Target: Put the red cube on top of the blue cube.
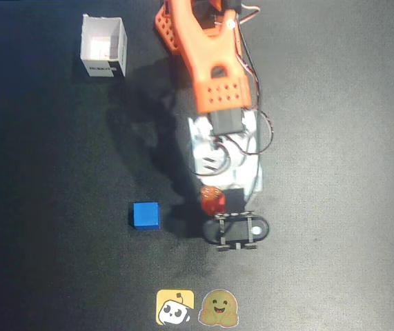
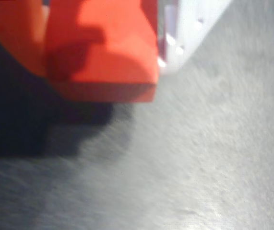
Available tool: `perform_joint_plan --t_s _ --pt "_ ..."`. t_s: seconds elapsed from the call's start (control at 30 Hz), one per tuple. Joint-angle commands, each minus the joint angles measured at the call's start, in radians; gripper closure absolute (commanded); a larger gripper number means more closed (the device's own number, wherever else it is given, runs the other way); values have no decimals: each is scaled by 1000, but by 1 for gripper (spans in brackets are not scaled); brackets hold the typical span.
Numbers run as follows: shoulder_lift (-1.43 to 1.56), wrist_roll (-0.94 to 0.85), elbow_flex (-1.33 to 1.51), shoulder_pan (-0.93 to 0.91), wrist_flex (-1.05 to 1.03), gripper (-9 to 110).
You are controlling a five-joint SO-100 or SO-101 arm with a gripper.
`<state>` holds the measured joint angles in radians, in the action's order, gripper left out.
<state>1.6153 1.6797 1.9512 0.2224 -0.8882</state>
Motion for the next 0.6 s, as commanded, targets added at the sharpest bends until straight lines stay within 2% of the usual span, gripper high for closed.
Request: perform_joint_plan --t_s 0.0,0.57 --pt "103 -8 -84 -37 -74 101" --pt "170 -49 -64 -334 -172 101"
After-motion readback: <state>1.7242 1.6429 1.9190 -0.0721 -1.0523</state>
